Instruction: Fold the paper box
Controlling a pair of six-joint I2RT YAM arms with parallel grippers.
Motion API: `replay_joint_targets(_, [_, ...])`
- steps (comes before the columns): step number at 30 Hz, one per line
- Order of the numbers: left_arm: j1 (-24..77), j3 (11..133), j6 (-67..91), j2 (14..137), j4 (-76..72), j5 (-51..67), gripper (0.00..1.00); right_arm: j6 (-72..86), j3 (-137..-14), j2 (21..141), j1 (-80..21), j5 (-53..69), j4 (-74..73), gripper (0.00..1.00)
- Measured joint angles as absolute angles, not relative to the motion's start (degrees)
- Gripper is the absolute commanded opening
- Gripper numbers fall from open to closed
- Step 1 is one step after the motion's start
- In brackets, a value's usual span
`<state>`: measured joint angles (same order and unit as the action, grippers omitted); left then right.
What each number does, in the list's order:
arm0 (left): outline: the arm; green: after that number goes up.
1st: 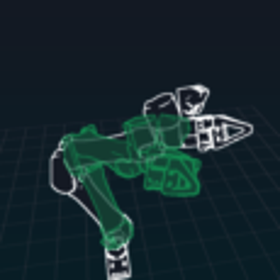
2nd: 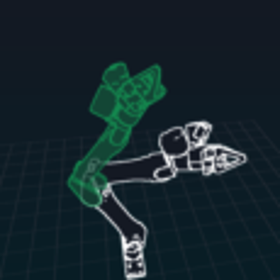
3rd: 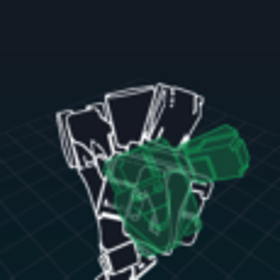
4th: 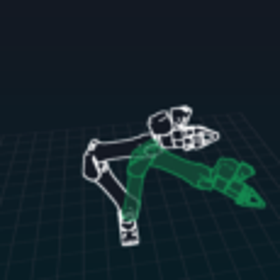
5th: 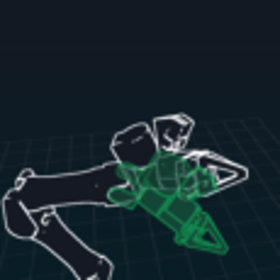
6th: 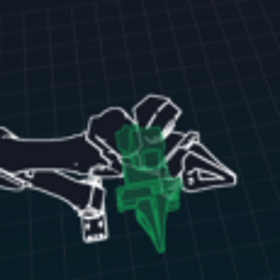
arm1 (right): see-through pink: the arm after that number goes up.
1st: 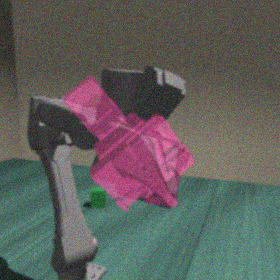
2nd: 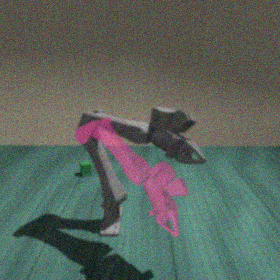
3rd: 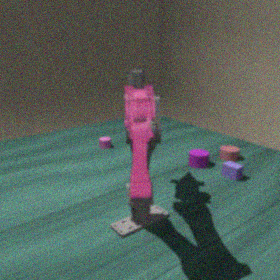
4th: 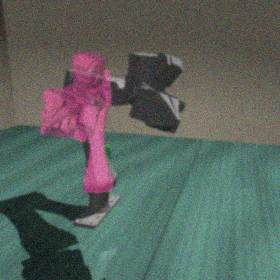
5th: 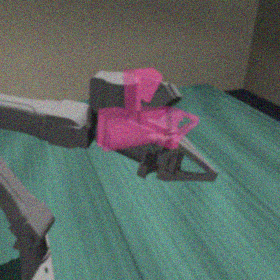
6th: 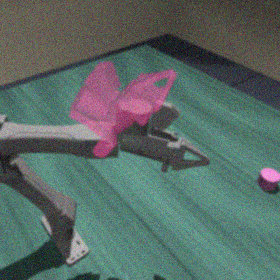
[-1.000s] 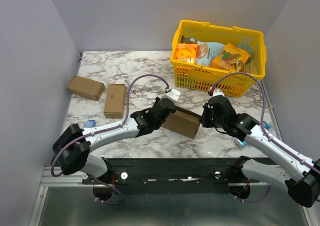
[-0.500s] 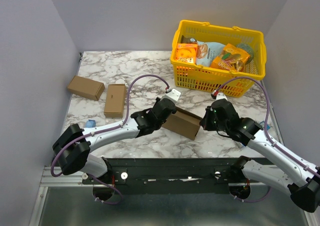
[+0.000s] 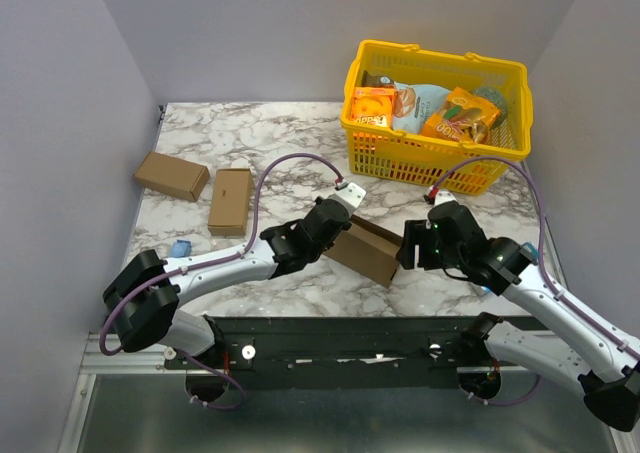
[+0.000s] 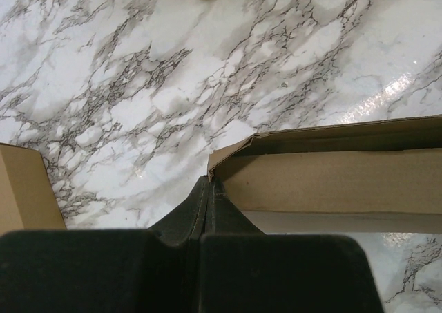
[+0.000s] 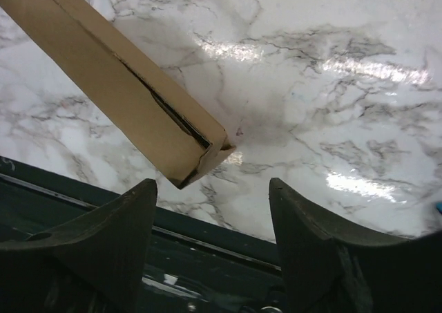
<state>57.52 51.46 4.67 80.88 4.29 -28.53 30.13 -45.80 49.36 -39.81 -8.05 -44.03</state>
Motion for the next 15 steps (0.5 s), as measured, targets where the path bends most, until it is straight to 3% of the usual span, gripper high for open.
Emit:
replay_joint_targets(9, [57.5,50.8,4.1,80.2,3.9,-28.0,0.00,20.2,-45.9,48.6,-40.1,-8.0,-41.9,0.89])
replay_joint_targets(15, [57.5,50.8,4.1,80.2,3.9,-28.0,0.00,12.2,-45.9,50.0,-44.4,-9.7,-37.7,0.91])
